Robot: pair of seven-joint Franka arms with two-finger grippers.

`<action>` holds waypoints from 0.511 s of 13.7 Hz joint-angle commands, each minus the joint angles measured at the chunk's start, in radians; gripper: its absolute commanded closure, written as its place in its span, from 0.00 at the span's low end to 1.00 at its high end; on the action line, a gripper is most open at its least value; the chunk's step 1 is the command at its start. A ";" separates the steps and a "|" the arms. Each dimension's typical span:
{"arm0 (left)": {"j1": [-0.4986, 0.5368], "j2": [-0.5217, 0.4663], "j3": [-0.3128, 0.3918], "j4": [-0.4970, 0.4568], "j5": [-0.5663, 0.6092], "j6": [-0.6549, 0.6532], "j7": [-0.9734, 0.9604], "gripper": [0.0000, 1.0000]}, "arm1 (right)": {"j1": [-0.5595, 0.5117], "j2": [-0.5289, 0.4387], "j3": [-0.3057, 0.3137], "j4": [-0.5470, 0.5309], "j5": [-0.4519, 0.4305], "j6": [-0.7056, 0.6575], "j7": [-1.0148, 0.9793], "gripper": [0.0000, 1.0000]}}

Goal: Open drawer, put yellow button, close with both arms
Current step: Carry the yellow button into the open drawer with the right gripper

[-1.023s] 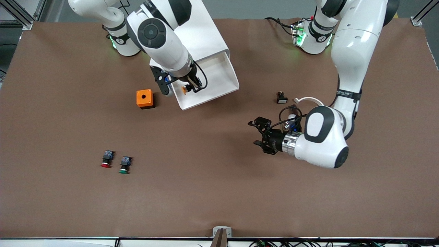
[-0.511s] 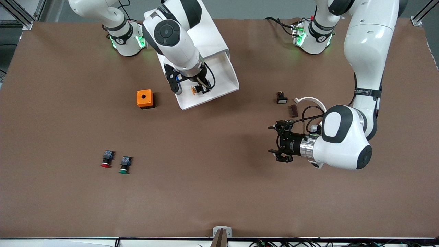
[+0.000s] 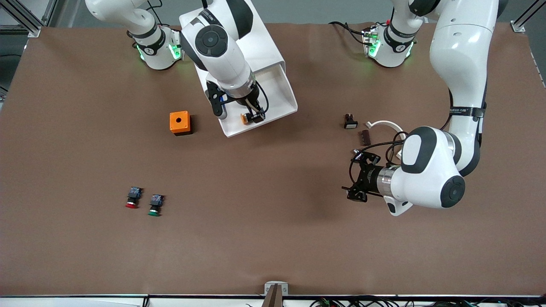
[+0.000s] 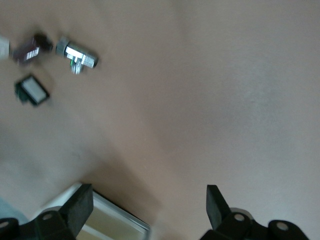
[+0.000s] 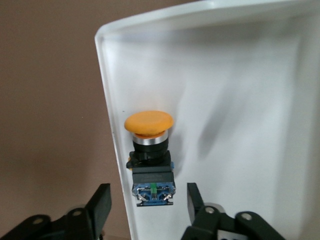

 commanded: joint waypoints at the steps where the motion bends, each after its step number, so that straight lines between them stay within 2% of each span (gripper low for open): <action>1: -0.023 -0.030 -0.009 -0.014 0.121 0.001 0.134 0.01 | -0.012 -0.012 -0.016 0.078 -0.055 -0.073 -0.025 0.00; 3: -0.052 -0.045 -0.020 -0.017 0.156 0.012 0.226 0.01 | -0.085 -0.014 -0.031 0.179 -0.059 -0.185 -0.133 0.00; 6: -0.097 -0.067 -0.043 -0.034 0.186 0.053 0.356 0.01 | -0.270 -0.012 -0.030 0.327 -0.052 -0.395 -0.538 0.00; 7: -0.124 -0.068 -0.045 -0.034 0.209 0.055 0.356 0.01 | -0.300 -0.014 -0.031 0.348 -0.056 -0.428 -0.668 0.00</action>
